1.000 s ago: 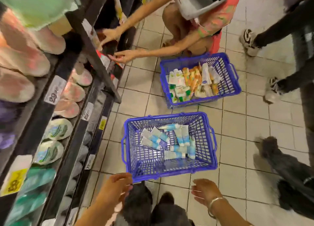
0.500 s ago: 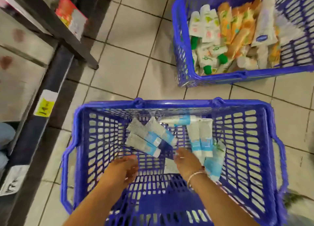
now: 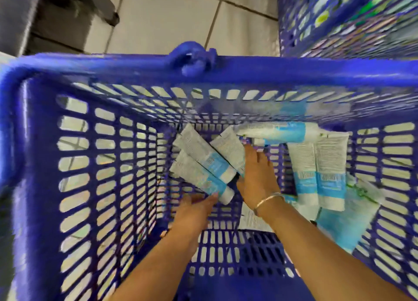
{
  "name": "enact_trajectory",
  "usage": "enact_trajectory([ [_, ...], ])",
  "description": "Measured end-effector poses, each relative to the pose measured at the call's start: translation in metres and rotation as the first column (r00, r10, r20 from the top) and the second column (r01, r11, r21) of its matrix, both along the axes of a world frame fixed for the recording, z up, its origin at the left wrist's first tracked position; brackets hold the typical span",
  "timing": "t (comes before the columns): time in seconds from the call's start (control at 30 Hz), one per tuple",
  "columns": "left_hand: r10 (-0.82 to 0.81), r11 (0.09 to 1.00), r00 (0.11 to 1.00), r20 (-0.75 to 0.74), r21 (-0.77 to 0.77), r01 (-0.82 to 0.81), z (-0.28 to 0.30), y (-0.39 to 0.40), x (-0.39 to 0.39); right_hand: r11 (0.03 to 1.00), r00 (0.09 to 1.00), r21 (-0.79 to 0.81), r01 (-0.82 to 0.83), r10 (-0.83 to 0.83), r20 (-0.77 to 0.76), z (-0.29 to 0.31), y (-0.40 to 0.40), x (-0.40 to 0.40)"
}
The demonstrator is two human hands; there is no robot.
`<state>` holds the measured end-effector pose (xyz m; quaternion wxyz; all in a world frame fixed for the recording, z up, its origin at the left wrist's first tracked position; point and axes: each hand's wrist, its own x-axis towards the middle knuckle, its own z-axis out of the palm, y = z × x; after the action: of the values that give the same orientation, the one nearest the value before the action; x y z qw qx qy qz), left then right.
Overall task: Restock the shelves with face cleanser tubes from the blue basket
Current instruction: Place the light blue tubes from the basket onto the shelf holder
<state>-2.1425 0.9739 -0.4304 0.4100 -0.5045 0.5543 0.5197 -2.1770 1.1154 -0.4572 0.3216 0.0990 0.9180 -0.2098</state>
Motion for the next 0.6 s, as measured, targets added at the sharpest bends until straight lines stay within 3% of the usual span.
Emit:
enact_trajectory([
  [0.03,0.016,1.0,1.0,-0.007,-0.011,-0.016,-0.005,-0.004,-0.001,0.972,0.984,-0.151,0.178,-0.173,0.044,0.005,-0.004,0.005],
  [0.1,0.072,0.995,0.997,-0.027,-0.066,-0.073,-0.016,-0.01,0.003,0.768,0.858,-0.382,0.514,-0.464,0.221,0.016,-0.006,0.017],
  [0.13,0.1,0.99,0.994,-0.034,-0.098,-0.103,-0.021,-0.011,0.004,0.671,0.786,-0.409,0.618,-0.523,0.33,0.022,-0.005,0.023],
  [0.2,0.171,0.974,0.984,-0.047,-0.141,-0.176,-0.027,-0.006,0.002,0.505,0.643,-0.403,0.763,-0.54,0.542,0.033,0.001,0.032],
  [0.27,0.256,0.951,0.965,-0.057,-0.166,-0.262,-0.034,0.002,-0.004,0.238,0.465,-0.4,0.885,-0.483,0.742,0.043,0.01,0.036],
  [0.33,0.297,0.936,0.954,-0.051,-0.183,-0.301,-0.039,0.012,-0.011,0.038,0.367,-0.384,0.922,-0.399,0.84,0.051,0.022,0.036],
  [0.4,0.304,0.931,0.95,-0.067,-0.19,-0.311,-0.042,0.023,-0.015,0.001,0.351,-0.378,0.926,-0.372,0.859,0.054,0.033,0.034],
  [0.6,0.291,0.938,0.953,-0.086,-0.168,-0.302,-0.047,0.027,-0.014,0.014,0.331,-0.354,0.935,-0.394,0.857,0.052,0.04,0.025],
])
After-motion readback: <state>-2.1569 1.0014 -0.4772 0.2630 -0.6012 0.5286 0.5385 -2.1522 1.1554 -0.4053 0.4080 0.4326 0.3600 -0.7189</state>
